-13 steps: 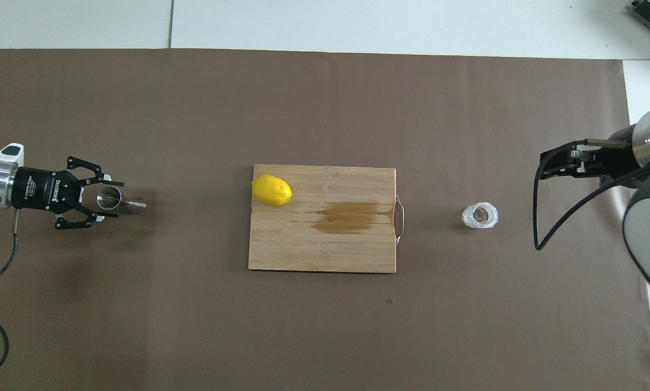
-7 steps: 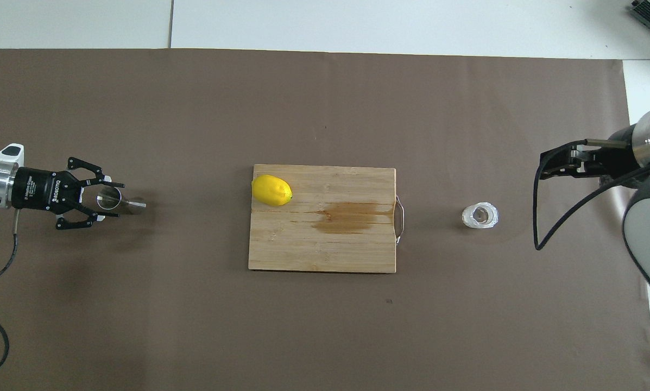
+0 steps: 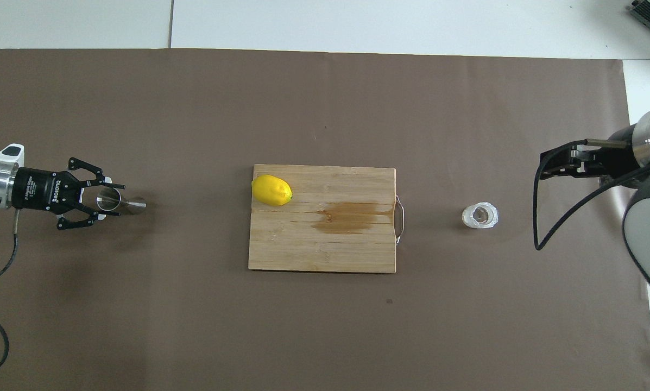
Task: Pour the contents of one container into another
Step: 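Close the left gripper around the metal jigger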
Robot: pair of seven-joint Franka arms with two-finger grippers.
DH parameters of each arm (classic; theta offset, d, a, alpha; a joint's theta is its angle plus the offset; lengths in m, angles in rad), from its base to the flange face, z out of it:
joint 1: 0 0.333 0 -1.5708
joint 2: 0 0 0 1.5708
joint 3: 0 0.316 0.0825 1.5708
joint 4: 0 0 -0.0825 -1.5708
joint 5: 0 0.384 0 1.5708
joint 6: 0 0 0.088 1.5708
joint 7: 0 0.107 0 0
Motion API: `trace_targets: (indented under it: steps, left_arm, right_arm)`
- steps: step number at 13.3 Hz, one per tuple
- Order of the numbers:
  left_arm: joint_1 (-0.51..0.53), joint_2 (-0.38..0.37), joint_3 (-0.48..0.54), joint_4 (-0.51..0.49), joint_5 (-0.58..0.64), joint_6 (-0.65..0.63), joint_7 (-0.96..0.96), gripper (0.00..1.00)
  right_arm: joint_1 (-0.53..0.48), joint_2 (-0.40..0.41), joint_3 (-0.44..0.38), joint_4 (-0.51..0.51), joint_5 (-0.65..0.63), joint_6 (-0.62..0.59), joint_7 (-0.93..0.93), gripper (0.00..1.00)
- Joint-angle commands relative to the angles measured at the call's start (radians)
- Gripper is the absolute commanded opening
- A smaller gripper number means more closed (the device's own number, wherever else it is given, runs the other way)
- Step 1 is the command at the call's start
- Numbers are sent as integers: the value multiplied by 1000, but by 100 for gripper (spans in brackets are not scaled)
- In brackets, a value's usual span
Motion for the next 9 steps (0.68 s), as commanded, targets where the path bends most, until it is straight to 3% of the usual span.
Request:
trace_targets:
  steps: [1, 9]
  left_arm:
    - [-1, -8, 6, -14, -13, -1, -8, 51]
    - [4, -4, 6, -2, -13, -10, -13, 39]
  right_arm:
    - [-19, -22, 10, -22, 30, -3, -18, 100]
    - [-19, -22, 10, -22, 30, -3, -18, 100]
